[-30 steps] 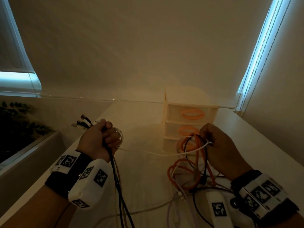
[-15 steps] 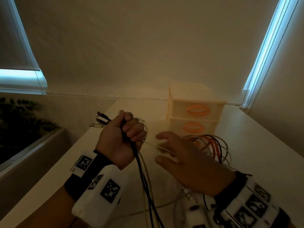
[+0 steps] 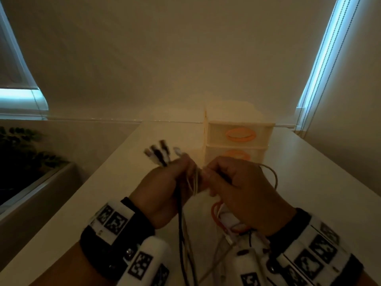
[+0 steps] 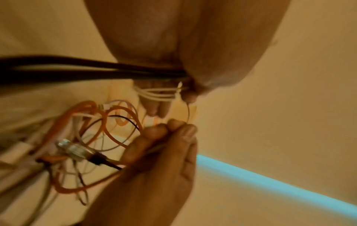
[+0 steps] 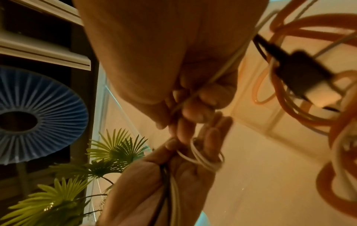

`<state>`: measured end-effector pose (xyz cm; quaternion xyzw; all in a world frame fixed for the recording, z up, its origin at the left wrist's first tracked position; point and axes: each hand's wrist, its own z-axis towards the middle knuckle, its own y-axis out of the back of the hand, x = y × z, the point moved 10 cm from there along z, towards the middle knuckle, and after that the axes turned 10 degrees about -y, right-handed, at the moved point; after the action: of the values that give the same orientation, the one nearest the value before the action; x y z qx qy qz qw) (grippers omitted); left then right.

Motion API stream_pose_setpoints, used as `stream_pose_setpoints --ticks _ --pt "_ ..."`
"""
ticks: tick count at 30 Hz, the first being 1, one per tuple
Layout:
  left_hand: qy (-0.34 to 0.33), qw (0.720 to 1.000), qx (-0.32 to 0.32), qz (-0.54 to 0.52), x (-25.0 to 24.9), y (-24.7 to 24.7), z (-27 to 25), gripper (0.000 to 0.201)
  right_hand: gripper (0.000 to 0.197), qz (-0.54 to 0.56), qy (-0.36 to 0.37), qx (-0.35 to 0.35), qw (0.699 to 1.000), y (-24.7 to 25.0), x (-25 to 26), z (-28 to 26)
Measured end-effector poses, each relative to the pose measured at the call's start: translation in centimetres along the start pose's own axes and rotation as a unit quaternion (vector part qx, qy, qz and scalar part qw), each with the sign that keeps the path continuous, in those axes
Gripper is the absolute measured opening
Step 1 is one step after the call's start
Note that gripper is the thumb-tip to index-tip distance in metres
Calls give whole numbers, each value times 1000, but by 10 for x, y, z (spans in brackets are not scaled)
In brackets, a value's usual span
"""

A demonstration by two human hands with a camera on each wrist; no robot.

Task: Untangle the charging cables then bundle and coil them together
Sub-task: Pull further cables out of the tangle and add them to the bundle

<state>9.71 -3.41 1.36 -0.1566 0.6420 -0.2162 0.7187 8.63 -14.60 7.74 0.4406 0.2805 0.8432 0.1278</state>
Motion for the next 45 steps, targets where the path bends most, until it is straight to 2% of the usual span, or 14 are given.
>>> stream_pose_setpoints --ticks 3,5,8,12,15,17,20,22,25,31,34,39,43,45 --pt "-45 976 -49 -209 -16 13 9 46 19 -8 -16 102 995 -22 -10 -2" --pt "-42 959 -49 -276 -18 17 11 45 17 -47 -8 125 991 -25 -19 -2" --pt "-40 967 -19 -253 -20 19 13 42 10 -73 -15 91 993 -6 -36 3" --pt "-74 971 -33 -227 -33 41 20 43 22 -150 54 -46 986 46 -36 4" --pt "-82 970 -58 -222 -35 56 24 44 18 -120 -2 -117 986 90 -58 0" --pt "-84 969 -68 -222 -35 60 25 45 23 -118 -77 -86 986 95 -81 0" --pt "-85 970 -72 -215 -35 63 26 46 14 -69 -167 17 983 68 -103 -4" --pt "-84 971 -69 -214 -36 62 25 44 13 -21 -181 38 983 51 -105 -5" --pt "-65 975 -51 -206 -33 58 24 42 25 77 -192 41 977 37 -104 -1" --pt "-11 981 -8 -194 -12 33 17 40 37 134 -205 80 966 13 -105 1" --pt "5 984 9 -180 -4 24 14 37 35 239 -229 102 938 -2 -98 2" --pt "14 986 16 -162 1 20 13 36 26 424 -285 99 854 -19 -110 4" --pt "6 987 6 -161 -5 26 14 35 26 503 -322 75 799 -17 -127 6" --pt "4 987 1 -160 -6 29 15 37 27 519 -335 67 783 -16 -137 6"
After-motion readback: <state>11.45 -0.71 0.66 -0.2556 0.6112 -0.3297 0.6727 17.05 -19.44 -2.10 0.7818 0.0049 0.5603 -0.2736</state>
